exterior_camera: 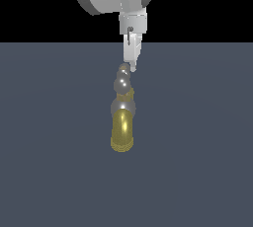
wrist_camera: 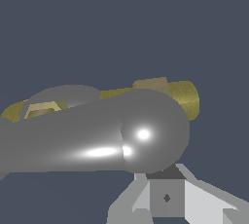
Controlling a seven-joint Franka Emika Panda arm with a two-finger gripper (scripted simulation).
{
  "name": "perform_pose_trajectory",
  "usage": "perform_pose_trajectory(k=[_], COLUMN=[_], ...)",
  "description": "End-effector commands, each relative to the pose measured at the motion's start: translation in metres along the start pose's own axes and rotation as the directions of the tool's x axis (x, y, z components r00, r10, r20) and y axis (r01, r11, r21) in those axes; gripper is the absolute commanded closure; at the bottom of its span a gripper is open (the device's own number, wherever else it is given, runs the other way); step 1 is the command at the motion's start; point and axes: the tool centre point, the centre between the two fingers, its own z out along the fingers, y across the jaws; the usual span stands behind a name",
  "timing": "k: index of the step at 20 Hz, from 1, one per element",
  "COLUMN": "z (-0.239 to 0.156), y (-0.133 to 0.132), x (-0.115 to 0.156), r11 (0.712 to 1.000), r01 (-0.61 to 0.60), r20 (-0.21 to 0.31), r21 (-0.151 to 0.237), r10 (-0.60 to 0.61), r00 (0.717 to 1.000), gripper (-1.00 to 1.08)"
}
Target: Turn on the faucet by rotating a designated handle.
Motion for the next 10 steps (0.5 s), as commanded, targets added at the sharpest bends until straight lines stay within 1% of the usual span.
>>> perform_pose_trajectory(k=[1, 10], z=[-0.001, -0.004], y=[-0.012, -0.041], x=[0.039, 0.089], r11=[0.999, 0.997], r01=[0.044, 0.075], r20=[-0.015, -0.026], r21=[0.004, 0.006], r10=[-0.044, -0.074], r00=[0.999, 0.997], gripper=[1.08, 1.08])
